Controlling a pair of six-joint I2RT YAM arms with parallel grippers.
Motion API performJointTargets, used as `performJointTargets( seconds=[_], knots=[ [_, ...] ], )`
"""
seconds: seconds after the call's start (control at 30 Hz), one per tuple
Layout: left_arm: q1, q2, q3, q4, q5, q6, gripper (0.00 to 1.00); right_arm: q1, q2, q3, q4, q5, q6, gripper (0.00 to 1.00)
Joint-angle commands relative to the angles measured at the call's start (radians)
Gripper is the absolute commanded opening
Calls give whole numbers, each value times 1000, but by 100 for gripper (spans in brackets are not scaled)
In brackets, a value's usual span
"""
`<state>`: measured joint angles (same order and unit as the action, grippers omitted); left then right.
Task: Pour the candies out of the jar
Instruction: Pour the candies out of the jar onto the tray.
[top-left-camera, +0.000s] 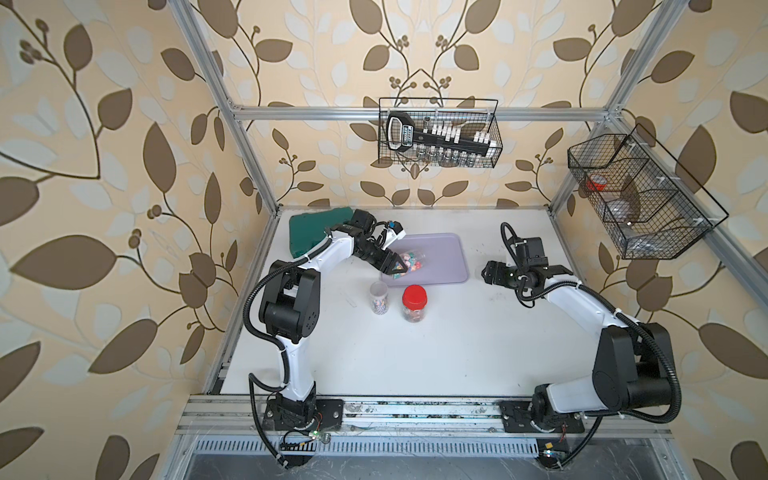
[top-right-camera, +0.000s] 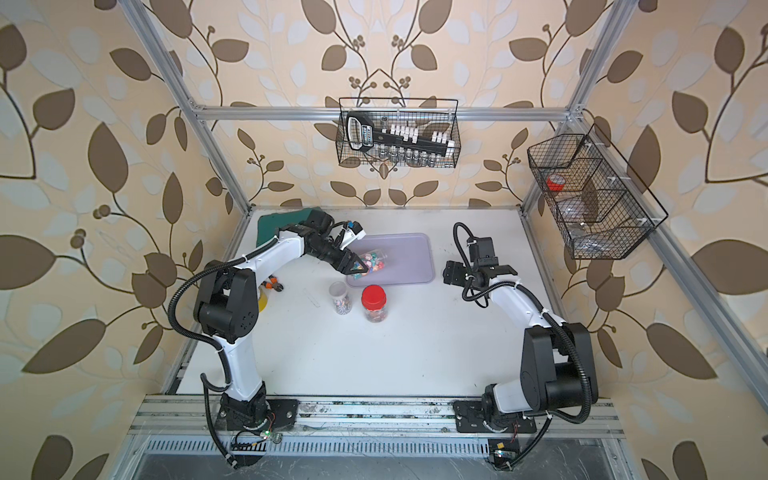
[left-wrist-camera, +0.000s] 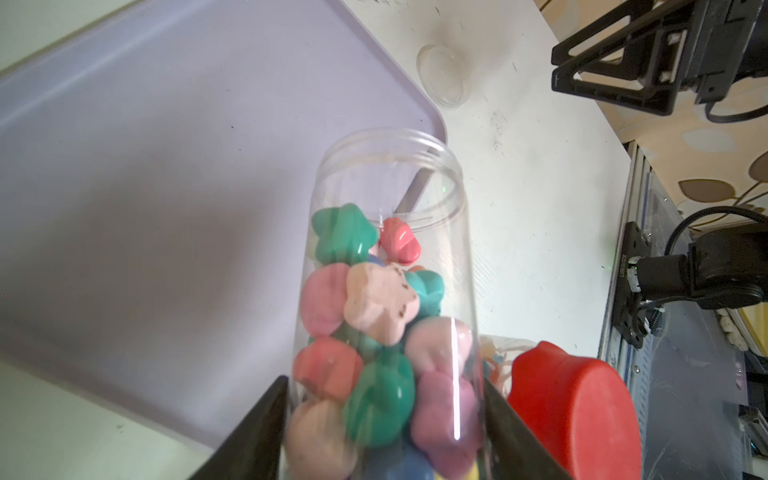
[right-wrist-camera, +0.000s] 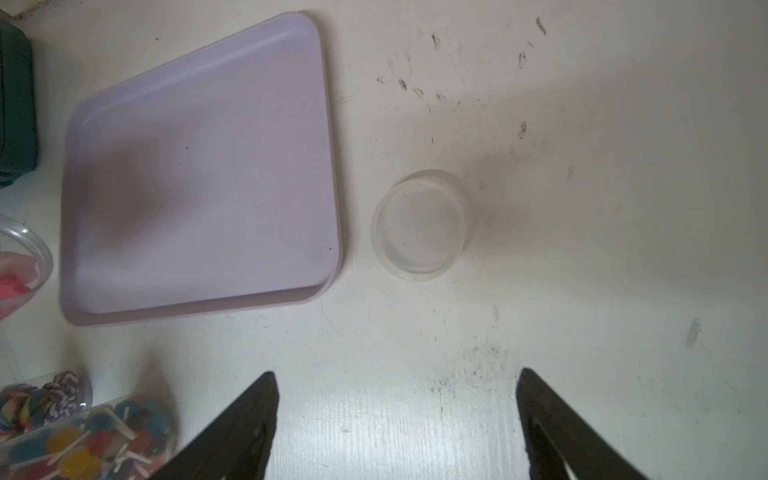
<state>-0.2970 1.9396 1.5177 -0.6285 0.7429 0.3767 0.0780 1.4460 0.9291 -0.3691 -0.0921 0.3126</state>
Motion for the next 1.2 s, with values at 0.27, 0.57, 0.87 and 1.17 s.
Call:
performJointTargets(
  seconds=[0.27,0.57,0.87,1.17],
  knots=[
    [-53,35,113,-63,-72,36,59,-8,16,1,15,-29,-18,86],
    [-80,71,162,-81,-91,28,59,-16,20,-2,24,-39,-22,86],
    [-103,128,232,-116,-97,36,59,-23,20,-10,27,-41,-21,85],
    [-118,156,269,-134,-106,41,58,-28,22,-11,28,-46,-23,85]
  ],
)
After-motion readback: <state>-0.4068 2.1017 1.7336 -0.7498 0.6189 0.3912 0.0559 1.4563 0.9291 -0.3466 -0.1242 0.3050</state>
